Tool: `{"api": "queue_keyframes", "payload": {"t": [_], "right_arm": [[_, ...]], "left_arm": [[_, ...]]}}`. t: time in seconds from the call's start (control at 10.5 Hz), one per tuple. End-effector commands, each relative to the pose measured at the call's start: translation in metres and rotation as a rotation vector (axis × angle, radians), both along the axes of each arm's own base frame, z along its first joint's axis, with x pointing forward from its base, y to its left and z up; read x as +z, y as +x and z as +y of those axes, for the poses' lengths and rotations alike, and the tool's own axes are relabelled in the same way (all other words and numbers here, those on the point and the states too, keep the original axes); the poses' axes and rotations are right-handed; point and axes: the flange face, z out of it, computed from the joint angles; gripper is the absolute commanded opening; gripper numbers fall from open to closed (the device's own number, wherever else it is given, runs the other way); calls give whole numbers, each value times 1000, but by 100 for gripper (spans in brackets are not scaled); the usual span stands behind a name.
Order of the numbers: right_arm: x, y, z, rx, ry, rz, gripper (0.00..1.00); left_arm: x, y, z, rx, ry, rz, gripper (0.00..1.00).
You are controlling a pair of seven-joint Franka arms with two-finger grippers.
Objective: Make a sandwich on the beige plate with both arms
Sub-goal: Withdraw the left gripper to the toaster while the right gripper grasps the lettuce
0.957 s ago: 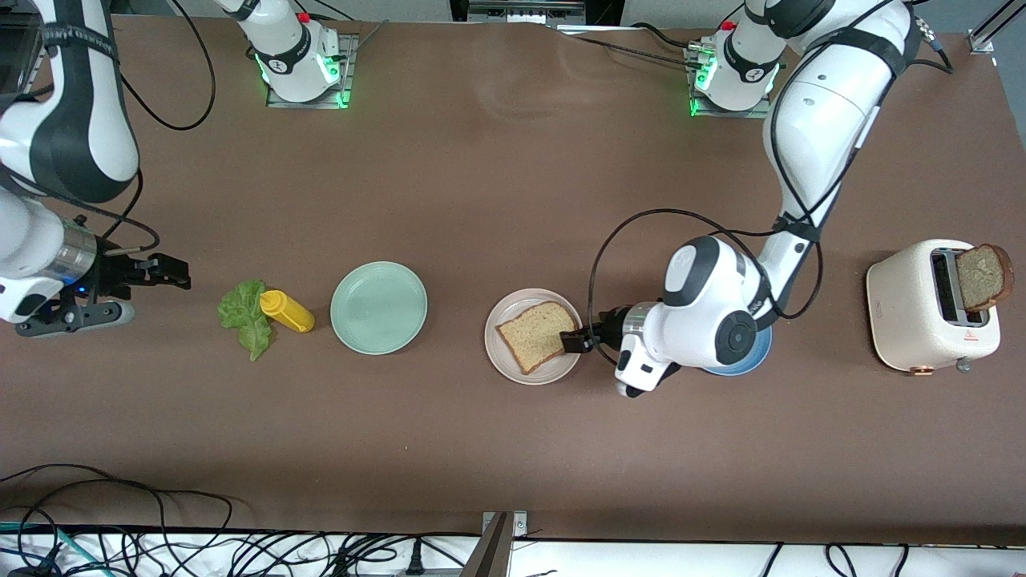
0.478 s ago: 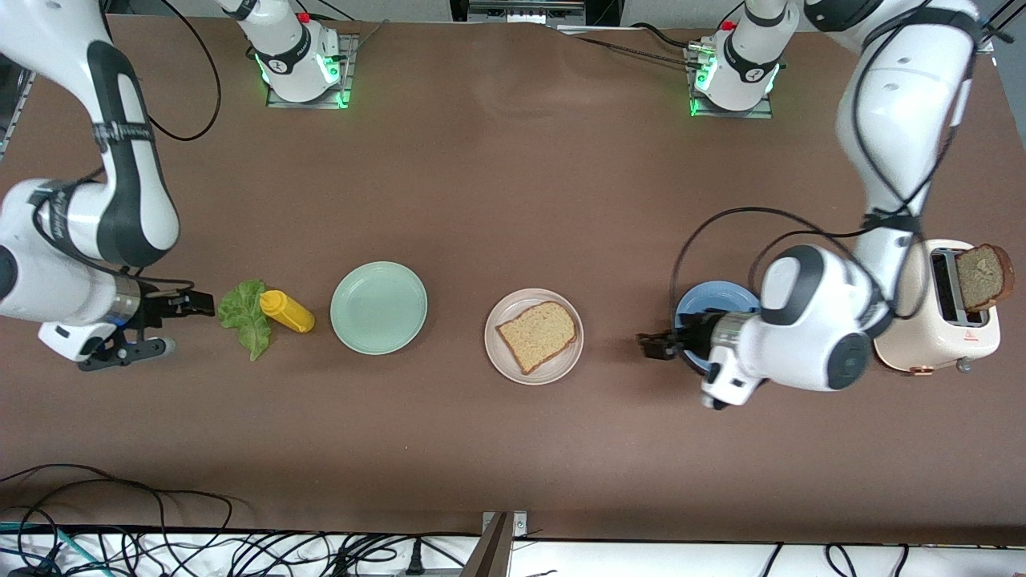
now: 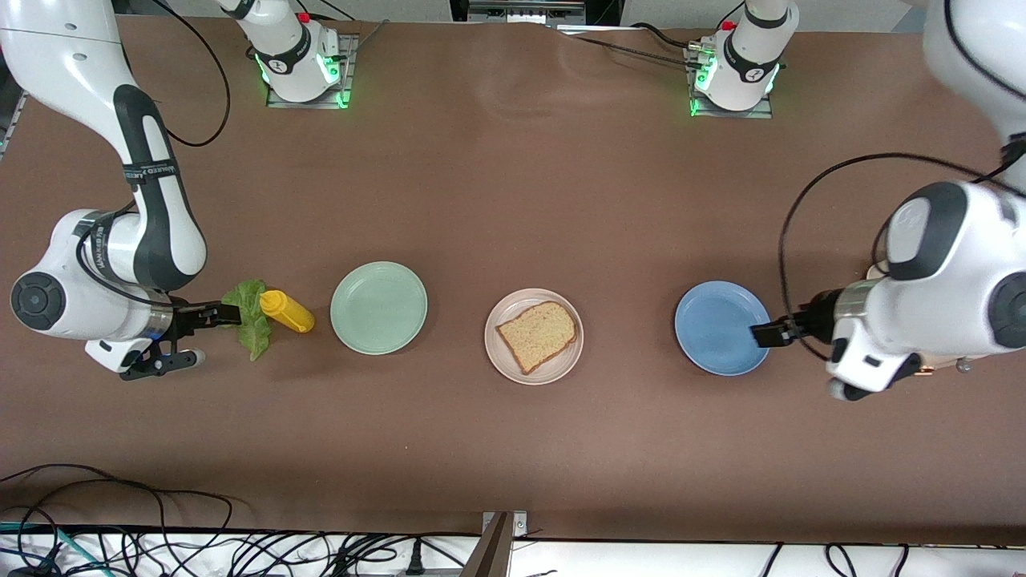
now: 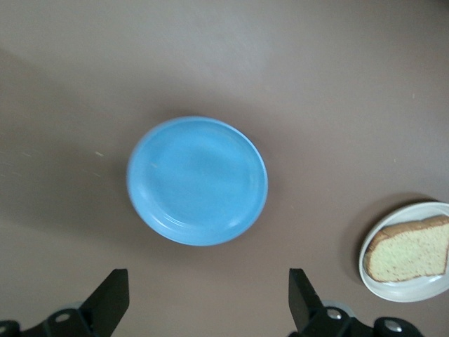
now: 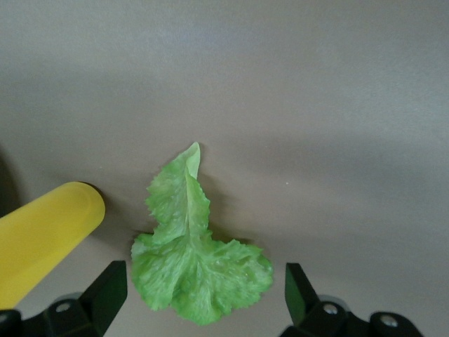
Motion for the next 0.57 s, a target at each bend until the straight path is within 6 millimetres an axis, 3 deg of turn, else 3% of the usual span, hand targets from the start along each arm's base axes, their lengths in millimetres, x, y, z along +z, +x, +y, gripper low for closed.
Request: {"api": "queue_keyframes", "payload": {"t": [0.0,0.19,0.38,0.48], "right_arm": [[-22,-10,-10,48,26,-20,100],[-45,-22,-21,69,69,-41,100],[-55,-31,-22,59,83,-44,97],[-57,-32,-22,66,84,-41,82]], "left_arm": [[51,-15,36,-106,102,-79,100],[84,-23,51,-207,133,-129,100],[113,-36,60,-194,154,-149,100],[116,-45,67,-185,163,-108,100]]}}
